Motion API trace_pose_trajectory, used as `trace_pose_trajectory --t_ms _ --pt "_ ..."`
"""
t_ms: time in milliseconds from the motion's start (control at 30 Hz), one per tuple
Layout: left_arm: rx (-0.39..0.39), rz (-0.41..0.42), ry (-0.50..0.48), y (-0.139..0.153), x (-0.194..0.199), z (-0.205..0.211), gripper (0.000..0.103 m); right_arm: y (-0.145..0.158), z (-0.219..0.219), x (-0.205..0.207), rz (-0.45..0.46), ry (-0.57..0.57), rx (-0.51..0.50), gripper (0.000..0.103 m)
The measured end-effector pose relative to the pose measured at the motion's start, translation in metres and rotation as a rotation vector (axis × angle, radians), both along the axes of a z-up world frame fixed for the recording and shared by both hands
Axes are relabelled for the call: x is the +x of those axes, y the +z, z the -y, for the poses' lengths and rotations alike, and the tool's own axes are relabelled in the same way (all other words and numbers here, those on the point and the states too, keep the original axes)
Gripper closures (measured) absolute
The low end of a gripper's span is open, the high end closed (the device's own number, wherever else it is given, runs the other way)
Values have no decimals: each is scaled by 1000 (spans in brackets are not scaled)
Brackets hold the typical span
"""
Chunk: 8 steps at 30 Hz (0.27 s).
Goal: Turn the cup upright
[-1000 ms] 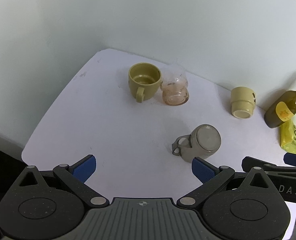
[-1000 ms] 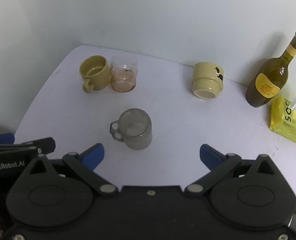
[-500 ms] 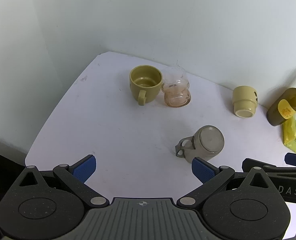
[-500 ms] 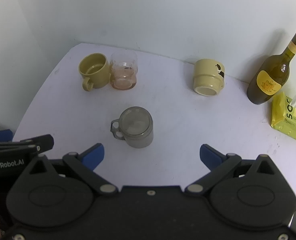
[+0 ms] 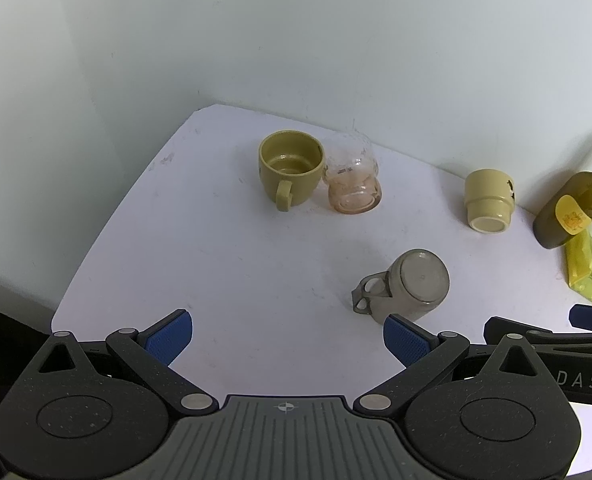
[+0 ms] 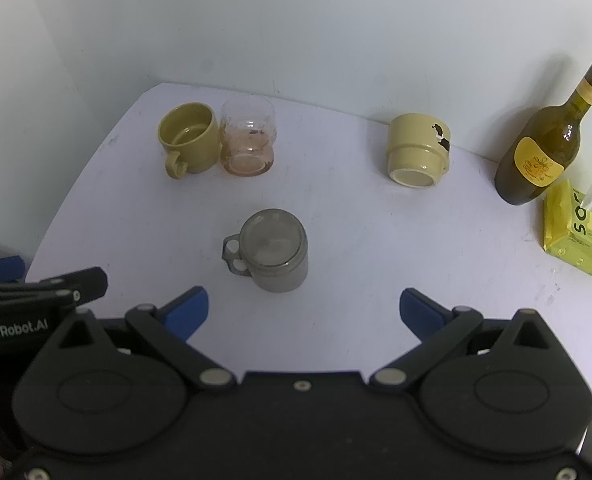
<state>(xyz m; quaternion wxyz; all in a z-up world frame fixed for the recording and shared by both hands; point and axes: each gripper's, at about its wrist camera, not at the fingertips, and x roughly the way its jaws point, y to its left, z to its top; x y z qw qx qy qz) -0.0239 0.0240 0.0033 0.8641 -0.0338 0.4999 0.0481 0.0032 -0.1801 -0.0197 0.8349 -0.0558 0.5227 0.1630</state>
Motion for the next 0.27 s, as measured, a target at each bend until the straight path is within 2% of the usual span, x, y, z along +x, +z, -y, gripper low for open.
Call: trace_pose_trajectory --t_ms 267 --pt "16 5 -13 1 0 0 0 0 -1 0 1 0 1 0"
